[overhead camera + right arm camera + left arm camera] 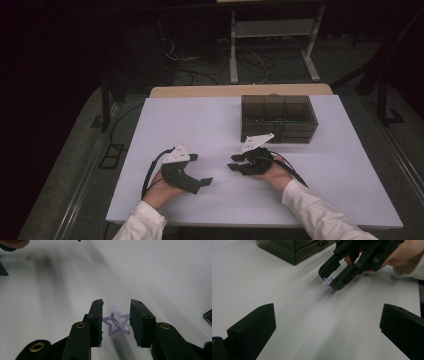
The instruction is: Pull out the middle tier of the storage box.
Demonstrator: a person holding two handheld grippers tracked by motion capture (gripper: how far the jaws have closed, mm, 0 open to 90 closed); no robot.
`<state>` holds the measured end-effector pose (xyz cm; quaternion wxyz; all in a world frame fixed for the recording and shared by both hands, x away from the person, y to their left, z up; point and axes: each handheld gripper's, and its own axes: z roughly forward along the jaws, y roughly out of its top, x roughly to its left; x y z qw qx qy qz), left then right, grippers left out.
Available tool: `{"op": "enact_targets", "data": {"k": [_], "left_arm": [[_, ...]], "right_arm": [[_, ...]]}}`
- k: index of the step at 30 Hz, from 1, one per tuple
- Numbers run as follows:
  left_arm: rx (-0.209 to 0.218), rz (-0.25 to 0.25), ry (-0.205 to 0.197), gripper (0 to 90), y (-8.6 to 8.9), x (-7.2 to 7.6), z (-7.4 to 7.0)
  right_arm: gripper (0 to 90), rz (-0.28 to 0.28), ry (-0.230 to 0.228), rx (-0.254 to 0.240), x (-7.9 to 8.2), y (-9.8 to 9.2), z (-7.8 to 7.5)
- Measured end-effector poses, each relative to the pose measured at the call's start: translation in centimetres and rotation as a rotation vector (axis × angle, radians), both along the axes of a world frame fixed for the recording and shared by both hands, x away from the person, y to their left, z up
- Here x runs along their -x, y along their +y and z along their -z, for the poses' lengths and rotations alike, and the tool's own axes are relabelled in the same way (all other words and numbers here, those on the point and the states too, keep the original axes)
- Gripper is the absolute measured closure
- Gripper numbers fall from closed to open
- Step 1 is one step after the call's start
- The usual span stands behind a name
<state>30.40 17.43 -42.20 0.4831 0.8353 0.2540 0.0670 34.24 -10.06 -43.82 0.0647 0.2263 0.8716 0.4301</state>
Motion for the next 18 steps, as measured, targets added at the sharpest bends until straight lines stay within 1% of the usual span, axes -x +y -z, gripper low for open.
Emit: {"op": "enact_targets", "data": {"k": [10,18], "left_arm": [[0.001,0.000,0.000,0.0,0.0,0.0,0.0],[0.000,0.001,0.002,0.0,0.0,0.0,0.0]], "right_arm": [[62.7,-0.003,0.012,0.011,-0.4,0.8,0.8],[62.5,-0.023,0.012,0.018,-0.3,1.4,1.1]]}}
